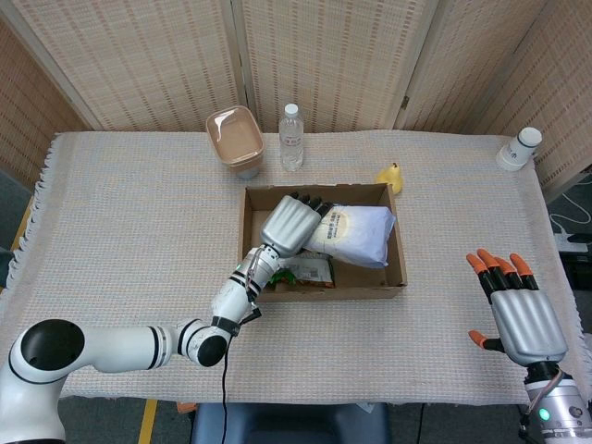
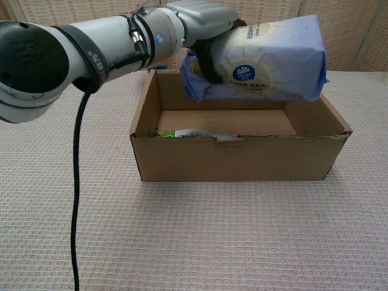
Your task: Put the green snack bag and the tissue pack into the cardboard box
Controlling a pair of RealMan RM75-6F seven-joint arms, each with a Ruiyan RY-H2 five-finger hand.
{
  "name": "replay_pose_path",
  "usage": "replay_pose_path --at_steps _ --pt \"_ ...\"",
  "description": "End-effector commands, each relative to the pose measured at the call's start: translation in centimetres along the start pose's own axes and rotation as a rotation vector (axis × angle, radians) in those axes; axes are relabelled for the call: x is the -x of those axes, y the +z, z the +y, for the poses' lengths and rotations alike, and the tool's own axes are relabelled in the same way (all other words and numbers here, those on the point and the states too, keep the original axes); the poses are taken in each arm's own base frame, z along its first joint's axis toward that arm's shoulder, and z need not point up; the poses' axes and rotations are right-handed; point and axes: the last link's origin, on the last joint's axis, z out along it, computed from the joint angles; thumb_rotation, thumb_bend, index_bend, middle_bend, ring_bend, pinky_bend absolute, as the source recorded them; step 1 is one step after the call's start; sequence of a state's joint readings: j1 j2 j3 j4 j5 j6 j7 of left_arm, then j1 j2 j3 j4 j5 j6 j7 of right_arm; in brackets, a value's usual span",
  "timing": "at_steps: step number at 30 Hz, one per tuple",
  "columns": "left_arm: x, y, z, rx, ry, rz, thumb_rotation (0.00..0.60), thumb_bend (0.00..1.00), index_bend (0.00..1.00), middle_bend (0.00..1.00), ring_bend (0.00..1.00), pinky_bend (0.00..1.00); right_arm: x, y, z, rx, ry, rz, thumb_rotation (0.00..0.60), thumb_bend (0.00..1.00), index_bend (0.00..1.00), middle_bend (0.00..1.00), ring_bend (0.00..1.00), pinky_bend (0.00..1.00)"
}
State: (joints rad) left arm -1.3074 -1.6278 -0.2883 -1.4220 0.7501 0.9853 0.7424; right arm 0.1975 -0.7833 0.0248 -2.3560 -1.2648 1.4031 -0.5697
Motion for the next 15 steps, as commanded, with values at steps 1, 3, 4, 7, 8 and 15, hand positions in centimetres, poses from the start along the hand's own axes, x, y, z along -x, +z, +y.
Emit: replay_pose_path --at_steps 1,3,4,7,8,15 --pt "-0.7 -0.1 -1.3 -0.024 -0.009 0.018 0.600 0.20 0.00 0.00 0.00 0.11 0.0 0.0 0.0 0.000 -0.002 -0.003 0.600 0.02 0.06 0.04 0.00 0.00" --pt "-1.1 -0.2 -2.0 -0.034 -0.001 0.030 0.600 0.19 0.00 0.00 0.00 0.11 0.1 0.0 -0.1 -0.002 -0.003 -0.007 0.600 0.02 0.07 0.04 0.00 0.00" --pt "-1.3 -0.2 -2.2 -0.040 -0.001 0.034 0.600 0.19 0.00 0.00 0.00 0.10 0.2 0.0 -0.1 -0.003 -0.004 -0.009 0.600 0.02 0.07 0.04 0.00 0.00" --pt "-1.7 -0.6 -3.2 -0.059 -0.003 0.037 0.600 0.19 0.00 0.00 0.00 0.10 0.3 0.0 -0.2 -0.005 -0.007 -0.011 0.600 0.02 0.07 0.04 0.00 0.00" --pt "-1.9 -0.8 -3.6 -0.067 -0.002 0.038 0.600 0.19 0.00 0.00 0.00 0.10 0.3 0.0 -0.2 -0.005 -0.008 -0.012 0.600 0.02 0.06 0.04 0.00 0.00" --pt "-3.6 -2.8 -6.5 -0.117 0.023 0.052 0.600 0.20 0.00 0.00 0.00 0.11 0.3 0.0 -0.2 -0.001 -0.010 -0.010 0.600 0.01 0.06 0.04 0.00 0.00"
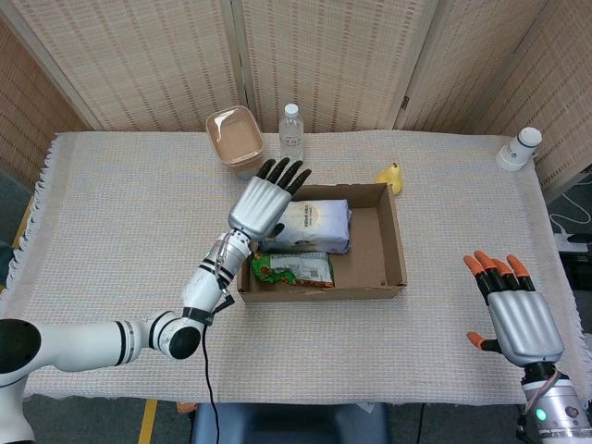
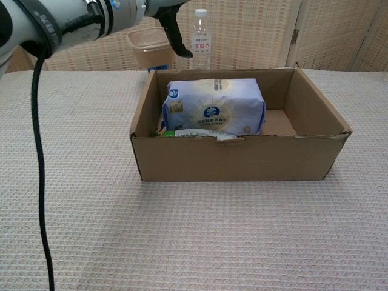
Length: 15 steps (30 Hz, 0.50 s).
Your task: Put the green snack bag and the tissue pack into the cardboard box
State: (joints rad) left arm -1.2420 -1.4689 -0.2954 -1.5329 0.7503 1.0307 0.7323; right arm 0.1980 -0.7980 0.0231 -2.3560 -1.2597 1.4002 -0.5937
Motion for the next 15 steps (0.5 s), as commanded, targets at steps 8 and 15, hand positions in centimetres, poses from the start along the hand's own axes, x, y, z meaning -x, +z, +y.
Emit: replay_pose_path --at_steps 8,15 --pt "-3.9 -7.2 -10.9 -0.193 0.146 -0.054 0.600 0.24 0.00 0.00 0.00 0.20 0.1 -0.1 -0.2 -0.009 0.001 -0.003 0.600 0.02 0.06 0.04 0.00 0.00" --pt "-4.8 -15.2 -20.0 -0.382 0.172 -0.055 0.600 0.26 0.00 0.00 0.00 0.21 0.4 -0.1 -0.6 -0.030 -0.003 -0.010 0.600 0.02 0.07 0.04 0.00 0.00"
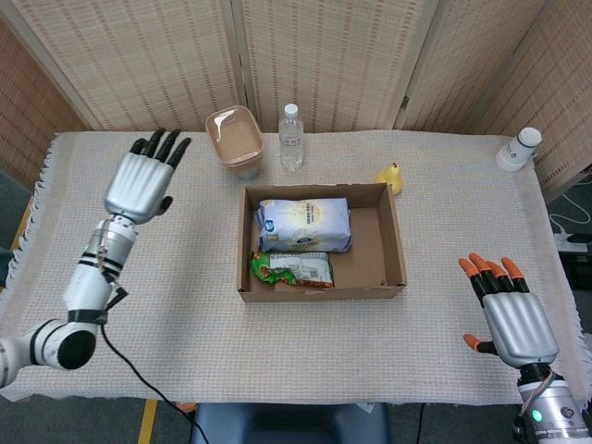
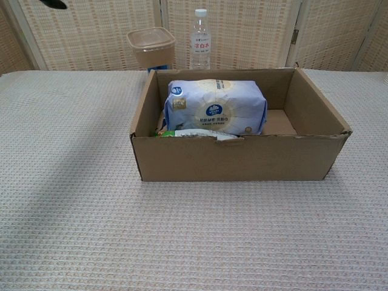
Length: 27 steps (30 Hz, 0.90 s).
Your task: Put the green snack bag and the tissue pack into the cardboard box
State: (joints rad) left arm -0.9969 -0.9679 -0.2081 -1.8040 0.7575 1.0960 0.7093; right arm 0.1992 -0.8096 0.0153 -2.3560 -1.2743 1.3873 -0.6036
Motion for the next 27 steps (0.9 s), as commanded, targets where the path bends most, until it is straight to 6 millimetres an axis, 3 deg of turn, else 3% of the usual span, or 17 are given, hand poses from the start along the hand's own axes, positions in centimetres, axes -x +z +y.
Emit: replay_pose_path --at_steps 1,4,7,14,20,27 --pt "1.5 -5.0 -6.8 -0.114 -0.022 -0.016 0.600 0.26 0.00 0.01 0.00 0.21 0.1 -0.1 -0.2 -0.010 -0.001 0.003 0.600 0.02 0.07 0.04 0.00 0.00" --pt "2.0 -8.5 -9.7 -0.155 -0.056 0.009 0.600 0.26 0.01 0.03 0.00 0.22 0.0 -0.2 -0.2 -0.008 -0.001 0.009 0.600 0.02 0.06 0.04 0.00 0.00" --pt "3.5 -13.2 -11.5 -0.168 -0.078 -0.002 0.600 0.26 0.03 0.08 0.02 0.24 -0.1 -0.2 -0.2 -0.009 0.000 0.019 0.600 0.02 0.06 0.04 0.00 0.00" --pt "7.5 -22.0 -12.7 -0.181 -0.136 -0.116 0.600 0.26 0.07 0.15 0.05 0.25 -0.2 -0.5 -0.5 -0.036 0.005 0.025 0.600 0.02 0.06 0.04 0.00 0.00" --pt "7.9 -24.9 -12.8 -0.175 -0.137 -0.137 0.600 0.26 0.07 0.15 0.05 0.26 -0.2 -1.1 -0.8 -0.064 0.002 0.039 0.600 0.02 0.06 0.04 0.00 0.00" --pt "6.9 -24.7 -12.5 -0.149 -0.111 -0.104 0.600 0.26 0.07 0.14 0.05 0.26 -0.2 -1.3 -0.9 -0.073 -0.003 0.045 0.600 0.01 0.06 0.04 0.00 0.00"
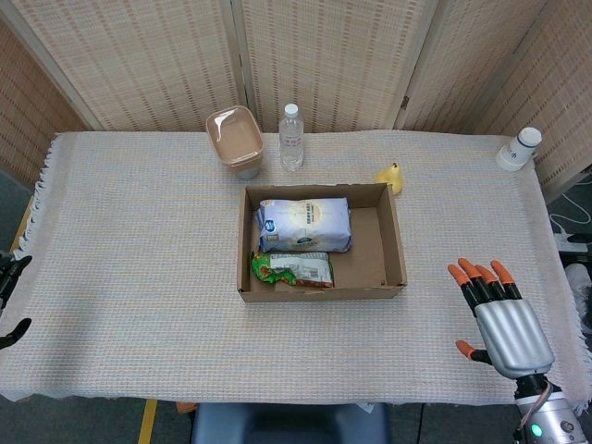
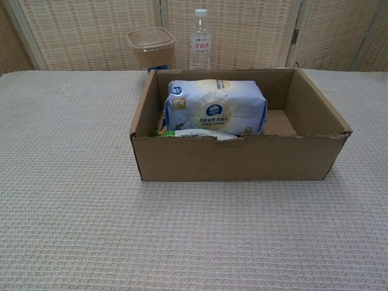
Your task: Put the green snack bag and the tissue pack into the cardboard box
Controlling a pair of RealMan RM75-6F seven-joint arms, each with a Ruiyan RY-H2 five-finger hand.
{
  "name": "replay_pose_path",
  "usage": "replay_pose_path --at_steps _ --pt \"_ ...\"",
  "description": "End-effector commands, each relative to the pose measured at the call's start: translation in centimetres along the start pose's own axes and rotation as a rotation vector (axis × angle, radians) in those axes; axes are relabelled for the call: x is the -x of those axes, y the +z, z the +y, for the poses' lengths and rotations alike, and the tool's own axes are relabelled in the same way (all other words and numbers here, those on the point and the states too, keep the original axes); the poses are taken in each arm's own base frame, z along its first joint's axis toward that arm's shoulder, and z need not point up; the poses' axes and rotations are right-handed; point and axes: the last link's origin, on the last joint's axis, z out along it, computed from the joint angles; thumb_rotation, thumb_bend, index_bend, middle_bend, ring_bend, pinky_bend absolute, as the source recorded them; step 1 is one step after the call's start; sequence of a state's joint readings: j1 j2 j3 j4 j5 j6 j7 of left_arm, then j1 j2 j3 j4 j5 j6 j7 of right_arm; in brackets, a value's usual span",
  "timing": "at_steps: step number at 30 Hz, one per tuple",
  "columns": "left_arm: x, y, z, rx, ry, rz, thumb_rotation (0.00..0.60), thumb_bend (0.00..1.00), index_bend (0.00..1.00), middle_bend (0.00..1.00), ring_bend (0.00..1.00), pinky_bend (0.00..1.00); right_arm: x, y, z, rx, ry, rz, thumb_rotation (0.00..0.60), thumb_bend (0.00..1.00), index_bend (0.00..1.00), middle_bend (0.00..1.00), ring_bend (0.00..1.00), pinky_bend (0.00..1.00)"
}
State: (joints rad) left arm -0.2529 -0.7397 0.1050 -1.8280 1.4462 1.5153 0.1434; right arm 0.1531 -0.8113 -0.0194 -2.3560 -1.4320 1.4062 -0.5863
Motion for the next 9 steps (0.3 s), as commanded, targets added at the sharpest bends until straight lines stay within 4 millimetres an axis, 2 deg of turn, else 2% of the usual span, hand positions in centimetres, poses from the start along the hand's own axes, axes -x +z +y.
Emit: replay_pose_path --at_steps 1,9 --pt "-0.3 0.3 0.2 0.014 0.019 0.015 0.600 0.26 0.07 0.14 0.05 0.26 0.0 0.1 0.0 0.002 -0.002 0.000 0.600 0.02 0.06 0.04 0.00 0.00" --pt "-0.1 1.5 0.9 0.027 0.008 0.022 0.600 0.26 0.07 0.14 0.05 0.26 0.2 0.3 0.3 0.030 -0.008 -0.010 0.600 0.02 0.06 0.04 0.00 0.00"
